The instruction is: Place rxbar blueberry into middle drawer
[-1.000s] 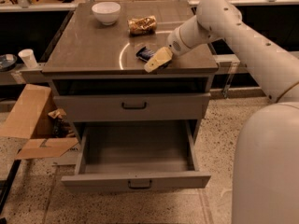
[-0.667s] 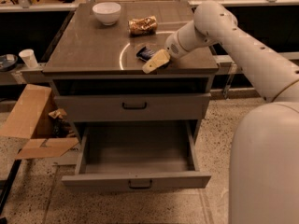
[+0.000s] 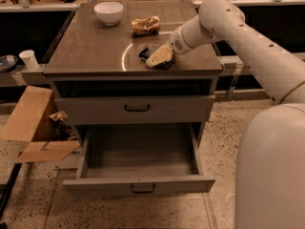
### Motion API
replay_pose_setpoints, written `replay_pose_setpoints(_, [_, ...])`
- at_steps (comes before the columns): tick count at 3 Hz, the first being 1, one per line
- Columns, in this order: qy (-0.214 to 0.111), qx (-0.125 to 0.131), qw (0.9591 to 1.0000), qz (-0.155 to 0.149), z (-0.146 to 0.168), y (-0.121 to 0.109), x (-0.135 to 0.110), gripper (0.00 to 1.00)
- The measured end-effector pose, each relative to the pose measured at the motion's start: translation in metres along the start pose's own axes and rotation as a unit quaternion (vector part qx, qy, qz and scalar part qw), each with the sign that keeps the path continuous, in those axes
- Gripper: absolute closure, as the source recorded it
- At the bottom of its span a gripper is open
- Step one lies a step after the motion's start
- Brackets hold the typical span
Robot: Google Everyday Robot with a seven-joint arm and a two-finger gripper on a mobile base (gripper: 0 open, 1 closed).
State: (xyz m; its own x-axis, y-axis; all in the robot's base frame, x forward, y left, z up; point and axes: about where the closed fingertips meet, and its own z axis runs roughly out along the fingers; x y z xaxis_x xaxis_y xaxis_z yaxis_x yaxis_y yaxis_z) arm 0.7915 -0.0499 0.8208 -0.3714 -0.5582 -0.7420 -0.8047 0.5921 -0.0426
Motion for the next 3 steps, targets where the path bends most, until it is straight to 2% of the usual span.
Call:
replay_pose_setpoints(1, [-0.008, 0.011, 0.9999, -0.005, -0.01, 0.0, -0.013, 0.73])
replay_pose_setpoints(2, [-0.01, 0.012, 0.9998, -0.007, -0.012, 0.001, -0.017, 0.96])
replay_pose_setpoints(3, [-0.032, 0.017, 0.9992, -0.013, -0.028, 0.0, -0.03, 1.0])
